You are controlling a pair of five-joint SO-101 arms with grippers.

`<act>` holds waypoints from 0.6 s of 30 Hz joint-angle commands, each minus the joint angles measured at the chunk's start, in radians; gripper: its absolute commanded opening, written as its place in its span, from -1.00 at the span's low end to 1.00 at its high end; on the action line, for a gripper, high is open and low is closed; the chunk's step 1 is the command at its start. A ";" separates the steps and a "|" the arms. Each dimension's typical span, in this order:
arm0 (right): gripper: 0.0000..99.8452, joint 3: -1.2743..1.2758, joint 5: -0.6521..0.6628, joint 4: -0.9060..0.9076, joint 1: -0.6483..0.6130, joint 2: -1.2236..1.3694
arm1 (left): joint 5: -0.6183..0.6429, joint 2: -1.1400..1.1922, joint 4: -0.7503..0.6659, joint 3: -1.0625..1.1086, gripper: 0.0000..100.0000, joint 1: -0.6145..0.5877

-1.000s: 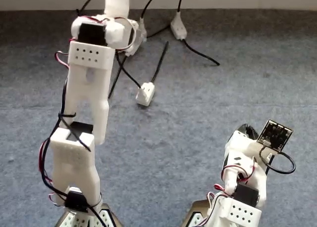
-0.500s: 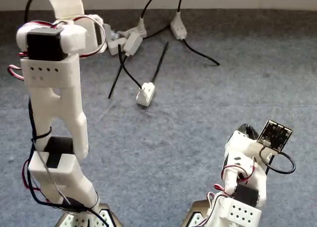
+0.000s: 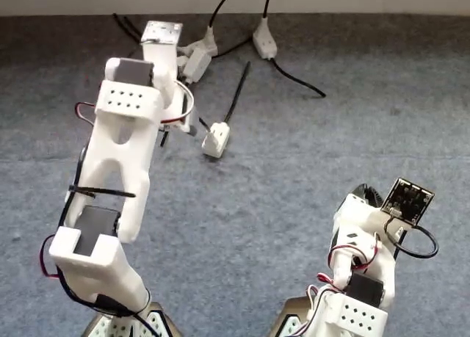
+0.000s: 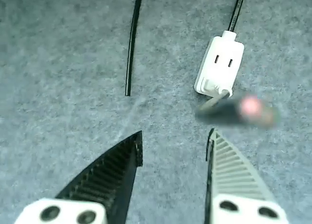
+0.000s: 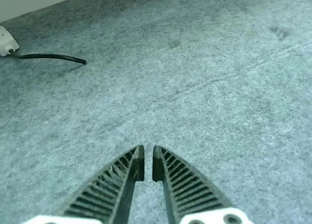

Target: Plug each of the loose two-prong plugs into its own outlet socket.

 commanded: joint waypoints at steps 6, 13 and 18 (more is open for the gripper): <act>-0.90 0.117 0.014 -0.024 -0.007 -0.001 | -0.078 -0.031 -0.540 0.423 -0.55 0.140; -0.90 0.117 0.014 -0.024 -0.007 -0.001 | -0.083 -0.033 -0.743 0.547 -0.55 0.137; -0.90 0.117 0.014 -0.024 -0.007 -0.001 | -0.083 -0.030 -0.786 0.555 -0.55 0.139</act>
